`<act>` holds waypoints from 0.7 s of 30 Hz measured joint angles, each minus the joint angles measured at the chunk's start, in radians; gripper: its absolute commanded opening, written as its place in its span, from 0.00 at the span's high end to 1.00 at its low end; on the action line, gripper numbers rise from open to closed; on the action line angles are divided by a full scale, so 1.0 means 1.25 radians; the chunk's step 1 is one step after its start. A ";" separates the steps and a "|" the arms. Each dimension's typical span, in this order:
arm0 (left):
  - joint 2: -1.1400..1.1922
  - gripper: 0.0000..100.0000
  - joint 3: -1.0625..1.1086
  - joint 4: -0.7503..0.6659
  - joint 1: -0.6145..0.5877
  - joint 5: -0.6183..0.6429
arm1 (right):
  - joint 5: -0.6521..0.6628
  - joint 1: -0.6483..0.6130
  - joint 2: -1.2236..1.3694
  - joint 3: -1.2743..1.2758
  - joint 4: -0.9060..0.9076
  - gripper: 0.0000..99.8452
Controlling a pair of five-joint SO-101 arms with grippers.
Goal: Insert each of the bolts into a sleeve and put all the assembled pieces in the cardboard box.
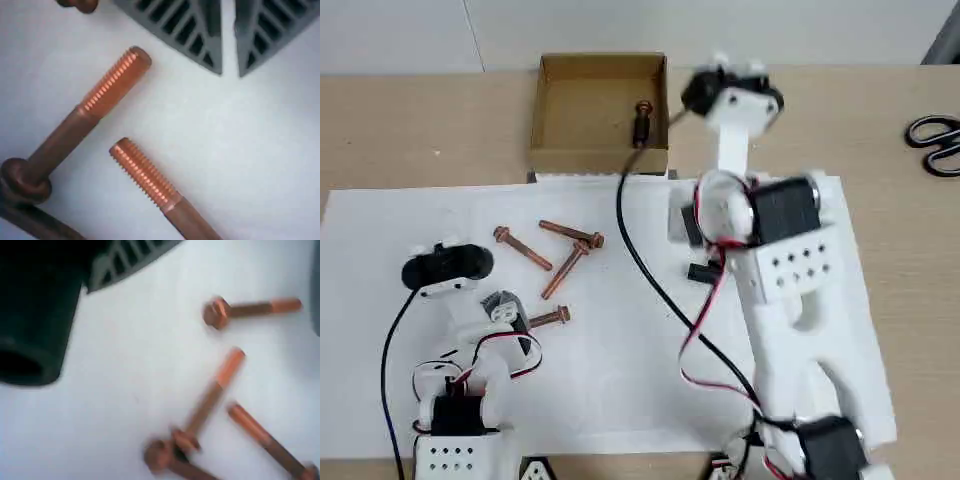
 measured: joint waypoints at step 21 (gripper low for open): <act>0.328 0.99 -0.512 0.199 0.000 0.128 | 0.005 0.014 -0.388 0.692 -0.205 1.00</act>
